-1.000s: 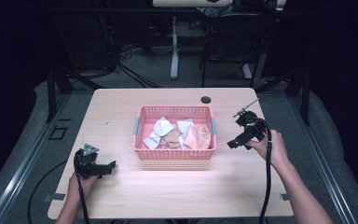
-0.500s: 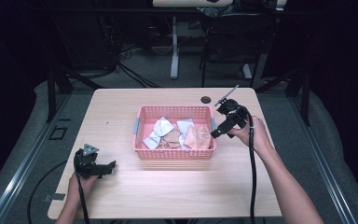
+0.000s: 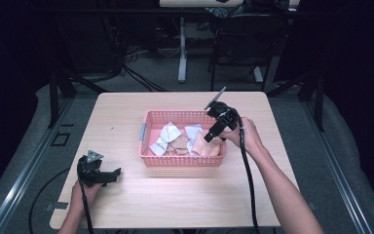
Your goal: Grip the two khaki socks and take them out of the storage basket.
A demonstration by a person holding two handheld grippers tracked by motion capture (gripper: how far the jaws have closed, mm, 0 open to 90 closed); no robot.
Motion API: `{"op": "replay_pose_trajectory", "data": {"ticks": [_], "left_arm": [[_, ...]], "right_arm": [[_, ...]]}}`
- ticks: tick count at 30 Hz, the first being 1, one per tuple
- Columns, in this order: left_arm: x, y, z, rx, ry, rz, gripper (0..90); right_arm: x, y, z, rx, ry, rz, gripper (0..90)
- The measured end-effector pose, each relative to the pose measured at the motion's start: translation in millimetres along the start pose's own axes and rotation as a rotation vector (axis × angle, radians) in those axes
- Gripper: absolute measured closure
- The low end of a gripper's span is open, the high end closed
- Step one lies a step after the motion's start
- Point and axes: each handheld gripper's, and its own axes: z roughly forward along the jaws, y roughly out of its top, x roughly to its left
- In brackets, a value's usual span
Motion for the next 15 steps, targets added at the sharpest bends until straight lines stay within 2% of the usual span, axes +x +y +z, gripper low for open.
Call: {"op": "replay_pose_trajectory", "data": {"ticks": [2, 7, 8, 15], "left_arm": [[0.0, 0.0, 0.0, 0.0, 0.0, 0.0, 0.0], [-0.1, -0.2, -0.1, 0.0, 0.0, 0.0, 0.0], [-0.1, -0.2, -0.1, 0.0, 0.0, 0.0, 0.0], [-0.1, -0.2, -0.1, 0.0, 0.0, 0.0, 0.0]], "right_arm": [[1.0, 4.6, 5.3, 0.04, -0.008, -0.014, 28.1], [4.5, 11.8, 20.1, 0.079, -0.015, -0.003, 40.6], [4.6, 12.7, 22.5, 0.091, -0.029, -0.009, 42.0], [0.5, 15.8, 38.6, 0.109, -0.04, 0.018, 49.7]]}}
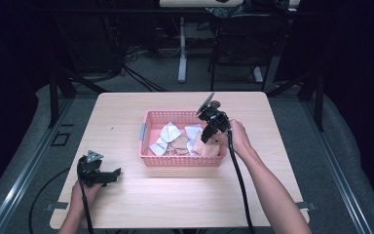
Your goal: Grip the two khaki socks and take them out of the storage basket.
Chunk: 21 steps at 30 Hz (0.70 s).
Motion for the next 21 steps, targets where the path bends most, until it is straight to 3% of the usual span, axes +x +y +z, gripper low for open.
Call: {"op": "replay_pose_trajectory", "data": {"ticks": [3, 7, 16, 21], "left_arm": [[0.0, 0.0, 0.0, 0.0, 0.0, 0.0, 0.0], [0.1, 0.0, 0.0, 0.0, 0.0, 0.001, 0.0], [0.1, 0.0, 0.0, 0.0, -0.001, 0.0, 0.0], [0.1, 0.0, 0.0, 0.0, -0.001, 0.0, 0.0]], "right_arm": [[-1.2, 0.2, 5.1, 0.005, -0.011, 0.013, 56.2], [-3.1, -0.8, 9.0, 0.011, 0.013, 0.025, 61.1], [-3.6, -4.7, 5.8, 0.022, 0.027, 0.021, 84.1], [-6.6, -8.8, 1.5, 0.015, 0.055, 0.043, 87.7]]}}
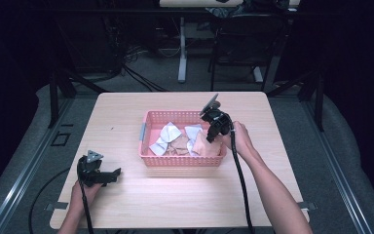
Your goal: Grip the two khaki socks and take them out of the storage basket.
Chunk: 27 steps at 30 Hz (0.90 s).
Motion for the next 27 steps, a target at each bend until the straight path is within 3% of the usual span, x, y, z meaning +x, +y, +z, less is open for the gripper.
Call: {"op": "replay_pose_trajectory", "data": {"ticks": [14, 27], "left_arm": [[0.1, 0.0, 0.1, 0.0, -0.001, 0.001, 0.0], [0.2, 0.1, 0.1, 0.0, -0.001, 0.002, 0.0]], "right_arm": [[-0.6, -6.2, -30.4, -0.117, 0.062, -0.002, 88.3], [8.7, -3.1, -65.2, -0.221, 0.067, -0.031, 88.4]]}}
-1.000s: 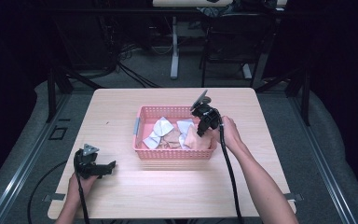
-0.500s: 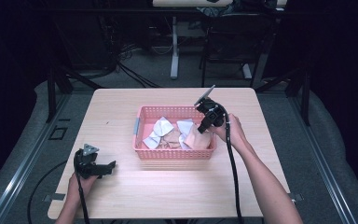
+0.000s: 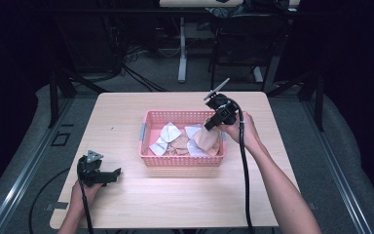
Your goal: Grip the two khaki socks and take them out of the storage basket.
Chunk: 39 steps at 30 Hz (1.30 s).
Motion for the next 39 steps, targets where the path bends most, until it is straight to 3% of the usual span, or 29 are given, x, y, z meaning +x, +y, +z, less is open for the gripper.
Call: {"op": "replay_pose_trajectory", "data": {"ticks": [10, 22, 39], "left_arm": [[0.1, 0.0, 0.1, -0.001, 0.0, 0.001, 0.0], [0.0, 0.0, 0.0, 0.0, 0.0, 0.0, 0.0], [0.0, 0.0, 0.0, 0.0, 0.0, 0.0, 0.0]], "right_arm": [[3.3, 5.4, -17.0, -0.034, -0.001, -0.007, 88.4], [-4.5, 3.2, -49.4, -0.078, -0.016, 0.0, 88.3], [-25.5, -23.3, -96.9, -0.113, -0.092, 0.045, 88.3]]}}
